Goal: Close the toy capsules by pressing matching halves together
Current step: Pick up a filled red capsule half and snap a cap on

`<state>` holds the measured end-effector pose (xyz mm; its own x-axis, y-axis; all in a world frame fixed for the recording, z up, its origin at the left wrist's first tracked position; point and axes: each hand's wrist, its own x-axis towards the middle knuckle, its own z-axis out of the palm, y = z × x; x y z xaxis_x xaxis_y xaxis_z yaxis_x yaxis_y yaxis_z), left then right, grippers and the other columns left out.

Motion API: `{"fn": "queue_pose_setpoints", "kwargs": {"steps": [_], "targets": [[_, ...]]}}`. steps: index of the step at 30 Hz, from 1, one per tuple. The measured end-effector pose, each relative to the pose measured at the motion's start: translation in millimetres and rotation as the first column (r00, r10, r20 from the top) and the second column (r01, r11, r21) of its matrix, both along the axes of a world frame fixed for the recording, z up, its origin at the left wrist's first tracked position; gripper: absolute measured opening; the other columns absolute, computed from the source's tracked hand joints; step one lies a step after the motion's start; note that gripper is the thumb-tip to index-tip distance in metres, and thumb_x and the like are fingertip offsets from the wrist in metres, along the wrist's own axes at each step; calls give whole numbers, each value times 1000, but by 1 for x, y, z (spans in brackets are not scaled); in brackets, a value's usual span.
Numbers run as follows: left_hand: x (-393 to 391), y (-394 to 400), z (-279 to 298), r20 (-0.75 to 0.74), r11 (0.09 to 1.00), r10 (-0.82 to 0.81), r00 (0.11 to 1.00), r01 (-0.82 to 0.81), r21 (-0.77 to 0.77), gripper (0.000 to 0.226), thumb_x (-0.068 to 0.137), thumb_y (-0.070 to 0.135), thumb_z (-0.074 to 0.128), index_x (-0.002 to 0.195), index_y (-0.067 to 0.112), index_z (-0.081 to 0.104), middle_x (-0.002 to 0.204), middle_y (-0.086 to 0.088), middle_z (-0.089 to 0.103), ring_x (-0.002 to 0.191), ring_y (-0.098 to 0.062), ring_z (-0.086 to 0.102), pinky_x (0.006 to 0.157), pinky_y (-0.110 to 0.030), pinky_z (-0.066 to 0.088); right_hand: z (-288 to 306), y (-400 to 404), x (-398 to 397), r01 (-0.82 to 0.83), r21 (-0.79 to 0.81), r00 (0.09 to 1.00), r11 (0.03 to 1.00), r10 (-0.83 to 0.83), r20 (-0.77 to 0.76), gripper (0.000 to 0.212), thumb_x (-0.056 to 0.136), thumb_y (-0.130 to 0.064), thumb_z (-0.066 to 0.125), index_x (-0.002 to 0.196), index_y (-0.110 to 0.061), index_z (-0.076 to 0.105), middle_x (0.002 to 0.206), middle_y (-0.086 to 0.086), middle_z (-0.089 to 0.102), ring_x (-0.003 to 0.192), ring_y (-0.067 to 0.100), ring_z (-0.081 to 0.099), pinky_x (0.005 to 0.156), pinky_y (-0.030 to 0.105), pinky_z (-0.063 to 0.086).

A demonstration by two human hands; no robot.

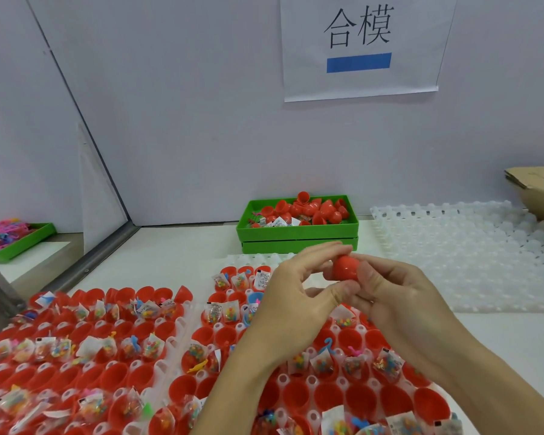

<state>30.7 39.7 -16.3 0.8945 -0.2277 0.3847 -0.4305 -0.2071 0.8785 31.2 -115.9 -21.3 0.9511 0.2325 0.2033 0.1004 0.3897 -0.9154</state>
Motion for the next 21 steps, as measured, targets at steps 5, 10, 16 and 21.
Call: {"fn": "queue_pose_setpoints", "kwargs": {"steps": [5,10,16,21], "targets": [[1,-2,-2,42,999,37,998,-39,36,37,87,3,68,114,28,69,107,14,70,109,-5,63,90,-32,56,3,-1,-1,-93,88,985,992,105,-137,36,83,-29,58,92,1,76,104,25,71,104,35,69,90,35,58],[3,-1,-2,76,999,40,996,-42,13,36,82,3,62,111,21,73,106,12,73,107,-6,65,90,-29,55,4,-8,-1,-272,185,938,944,303,-167,32,89,-31,63,99,-4,74,103,17,70,99,26,68,84,34,56],[0,5,0,53,988,-72,996,64,141,41,82,-6,62,113,18,74,121,17,67,117,3,57,88,-16,52,7,-21,3,-420,-13,900,907,415,-135,44,84,-33,76,111,1,69,107,21,67,103,29,66,92,35,54],[-3,5,5,25,983,-61,998,55,176,45,84,-7,63,113,24,75,129,19,61,122,7,51,86,-13,51,3,-25,5,-372,-95,927,923,365,-86,41,85,-23,67,118,2,68,120,31,64,113,38,64,96,36,53]]}}
